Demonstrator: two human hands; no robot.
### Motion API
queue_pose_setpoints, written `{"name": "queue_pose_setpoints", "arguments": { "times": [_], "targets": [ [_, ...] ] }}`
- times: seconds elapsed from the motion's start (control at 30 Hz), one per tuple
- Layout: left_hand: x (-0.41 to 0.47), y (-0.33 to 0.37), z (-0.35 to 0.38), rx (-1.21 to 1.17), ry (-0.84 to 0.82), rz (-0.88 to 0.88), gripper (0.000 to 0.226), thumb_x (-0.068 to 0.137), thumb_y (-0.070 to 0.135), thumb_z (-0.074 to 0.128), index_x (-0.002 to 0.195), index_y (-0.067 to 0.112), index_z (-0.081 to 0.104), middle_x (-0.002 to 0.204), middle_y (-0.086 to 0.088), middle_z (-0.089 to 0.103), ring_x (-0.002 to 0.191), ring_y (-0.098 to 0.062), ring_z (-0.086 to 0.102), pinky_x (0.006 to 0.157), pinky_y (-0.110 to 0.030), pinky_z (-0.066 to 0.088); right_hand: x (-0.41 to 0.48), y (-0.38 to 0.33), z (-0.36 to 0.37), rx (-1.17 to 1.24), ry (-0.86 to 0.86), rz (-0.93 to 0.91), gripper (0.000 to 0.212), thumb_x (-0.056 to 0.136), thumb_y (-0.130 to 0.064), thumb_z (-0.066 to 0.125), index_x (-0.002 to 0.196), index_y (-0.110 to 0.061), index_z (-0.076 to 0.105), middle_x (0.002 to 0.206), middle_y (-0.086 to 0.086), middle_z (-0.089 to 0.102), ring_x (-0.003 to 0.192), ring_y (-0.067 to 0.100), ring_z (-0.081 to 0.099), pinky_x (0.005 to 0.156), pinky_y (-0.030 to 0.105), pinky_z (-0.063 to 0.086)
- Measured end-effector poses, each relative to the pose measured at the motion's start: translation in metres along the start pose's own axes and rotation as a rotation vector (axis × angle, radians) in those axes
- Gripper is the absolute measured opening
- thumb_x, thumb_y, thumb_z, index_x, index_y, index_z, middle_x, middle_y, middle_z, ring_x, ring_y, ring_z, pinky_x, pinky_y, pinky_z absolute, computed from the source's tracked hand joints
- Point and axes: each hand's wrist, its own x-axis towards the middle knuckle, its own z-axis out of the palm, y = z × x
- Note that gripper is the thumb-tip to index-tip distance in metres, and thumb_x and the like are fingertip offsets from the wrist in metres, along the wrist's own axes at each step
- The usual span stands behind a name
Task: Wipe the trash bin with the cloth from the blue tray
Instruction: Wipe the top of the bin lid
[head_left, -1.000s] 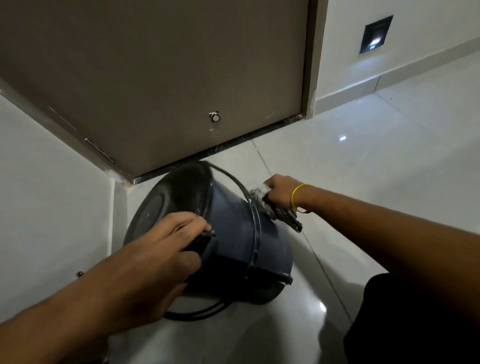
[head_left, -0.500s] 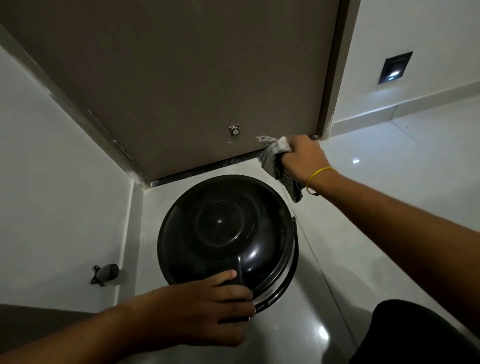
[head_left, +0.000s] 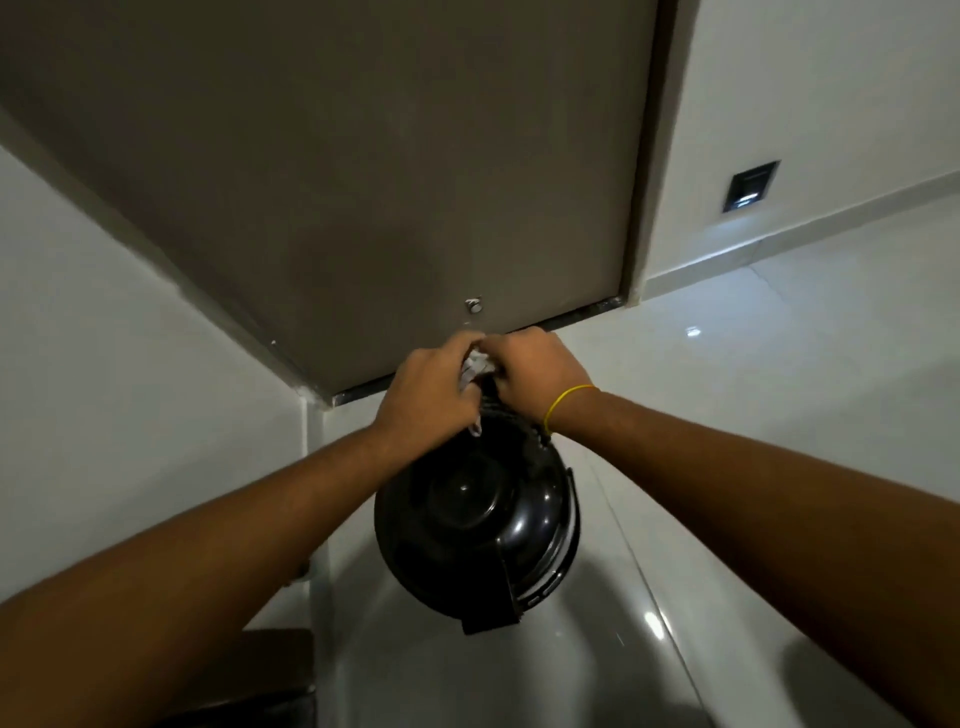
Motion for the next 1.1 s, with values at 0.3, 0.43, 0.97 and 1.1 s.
{"name": "queue_pose_setpoints", "arguments": {
  "times": [0.3,0.43,0.97,1.1],
  "targets": [
    [0.024,0.228,-0.105,0.188,-0.099,0.243,0.025,0.079,0.009,0.071,0.104,0.014,0.074,0.099,-0.009,0.078,0.093,-0.035,0.073,0.08,-0.044,0.061,-0.098,0.027,-0.243,-0.147,-0.071,0.158,0.026,0.086,-0.023,0.066,0.11,-0.017,0.074,0.109,0.015,0.081,0.106,0.044,0.073,0.08,0.041,0.054],
    [0.019,0.351,-0.114,0.147,0.003,0.394,0.027,0.085,0.004,0.072,0.112,0.008,0.075,0.105,-0.012,0.076,0.099,-0.038,0.069,0.083,-0.048,0.056,-0.175,0.06,-0.354,-0.204,0.002,0.247,0.028,0.088,-0.022,0.067,0.116,-0.026,0.068,0.104,0.005,0.081,0.104,0.037,0.073,0.083,0.039,0.043],
    [-0.22,0.682,0.107,0.089,-0.385,1.054,0.017,0.079,0.013,0.086,0.095,0.014,0.081,0.089,-0.005,0.079,0.085,-0.025,0.077,0.08,-0.034,0.061,-0.664,0.184,-0.411,-0.583,-0.089,0.425,0.032,0.074,-0.009,0.053,0.094,-0.022,0.074,0.099,-0.003,0.08,0.087,0.026,0.08,0.071,0.037,0.037],
    [-0.256,0.693,0.133,0.159,-0.748,0.924,0.022,0.105,0.012,0.061,0.123,0.007,0.07,0.118,-0.02,0.077,0.112,-0.042,0.073,0.095,-0.046,0.056,-0.696,0.185,-0.396,-0.373,-0.5,0.662,0.041,0.074,-0.02,0.07,0.114,-0.026,0.077,0.161,-0.005,0.059,0.137,0.022,0.068,0.1,0.04,0.056]
  ]
}}
